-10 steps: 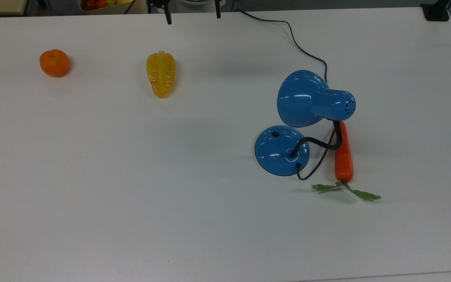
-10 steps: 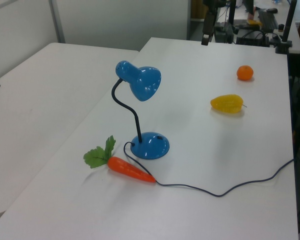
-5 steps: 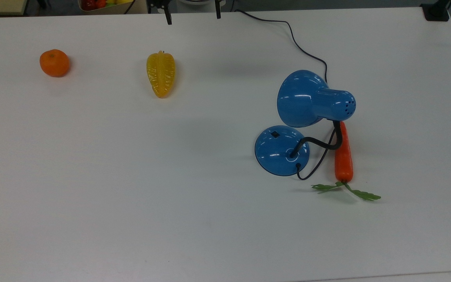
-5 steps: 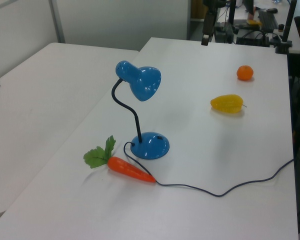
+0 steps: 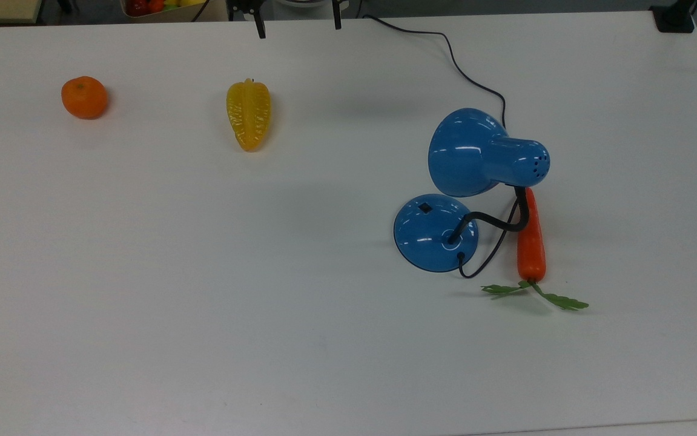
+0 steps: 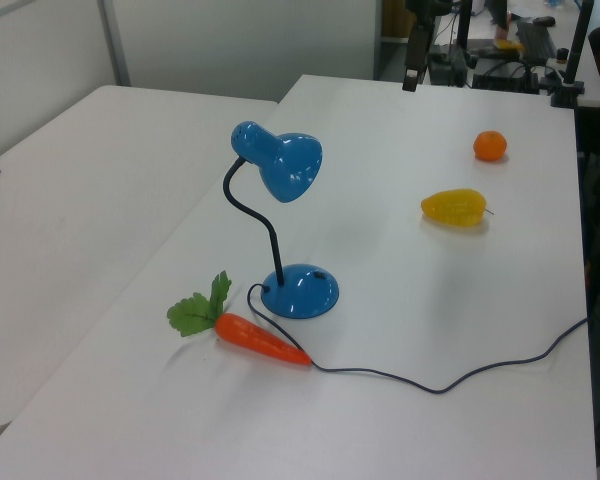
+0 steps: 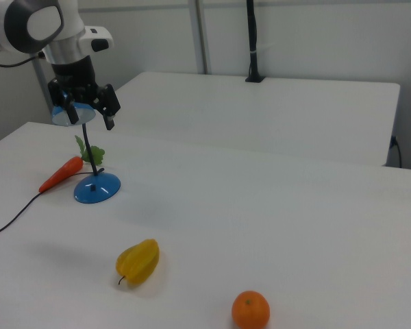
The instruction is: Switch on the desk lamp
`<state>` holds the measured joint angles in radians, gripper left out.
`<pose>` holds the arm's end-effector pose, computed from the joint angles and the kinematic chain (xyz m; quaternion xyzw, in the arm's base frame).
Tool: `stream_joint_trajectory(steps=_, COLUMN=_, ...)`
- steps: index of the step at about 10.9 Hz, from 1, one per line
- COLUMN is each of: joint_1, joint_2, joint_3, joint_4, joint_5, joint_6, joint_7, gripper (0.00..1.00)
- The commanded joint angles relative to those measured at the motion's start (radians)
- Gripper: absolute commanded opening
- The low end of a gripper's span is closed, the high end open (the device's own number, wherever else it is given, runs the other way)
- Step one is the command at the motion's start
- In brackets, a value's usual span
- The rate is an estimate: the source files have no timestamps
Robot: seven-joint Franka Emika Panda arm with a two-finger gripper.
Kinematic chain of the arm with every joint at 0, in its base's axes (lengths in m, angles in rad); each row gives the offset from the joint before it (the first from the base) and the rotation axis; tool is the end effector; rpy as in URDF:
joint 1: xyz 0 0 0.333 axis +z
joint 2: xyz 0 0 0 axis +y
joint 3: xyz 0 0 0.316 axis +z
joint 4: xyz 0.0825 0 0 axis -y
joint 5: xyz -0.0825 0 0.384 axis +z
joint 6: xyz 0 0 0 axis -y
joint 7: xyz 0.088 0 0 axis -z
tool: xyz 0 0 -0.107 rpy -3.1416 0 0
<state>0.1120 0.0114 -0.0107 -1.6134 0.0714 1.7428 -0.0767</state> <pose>0.5704 0.0645 0.6140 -0.9940 -0.0847 -0.0585 0.0361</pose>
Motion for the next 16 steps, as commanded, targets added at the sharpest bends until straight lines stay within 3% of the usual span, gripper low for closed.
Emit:
stream_joint_trajectory(steps=1, joint_1=0.017, joint_2=-0.011, joint_3=-0.009, joint_4=-0.019, joint_5=0.001, joint_6=0.027, joint_7=0.012, gripper=1.0)
stream_joint_trajectory(steps=8, joint_1=0.014, joint_2=-0.011, joint_3=-0.009, joint_4=-0.017, joint_5=-0.002, joint_6=0.029, joint_7=0.0, gripper=1.0)
stream_joint_trajectory(steps=9, joint_1=0.012, joint_2=-0.011, joint_3=-0.009, joint_4=-0.017, joint_5=-0.002, joint_6=0.029, joint_7=-0.002, gripper=0.94)
stream_joint_trajectory(steps=11, joint_1=0.012, joint_2=-0.008, joint_3=-0.009, joint_4=-0.019, joint_5=-0.002, joint_6=0.03, joint_7=-0.006, gripper=0.69)
stream_joint_trajectory(steps=16, joint_1=0.012, joint_2=-0.005, joint_3=-0.009, joint_4=-0.02, joint_5=0.001, joint_6=0.029, joint_7=-0.046, gripper=0.23)
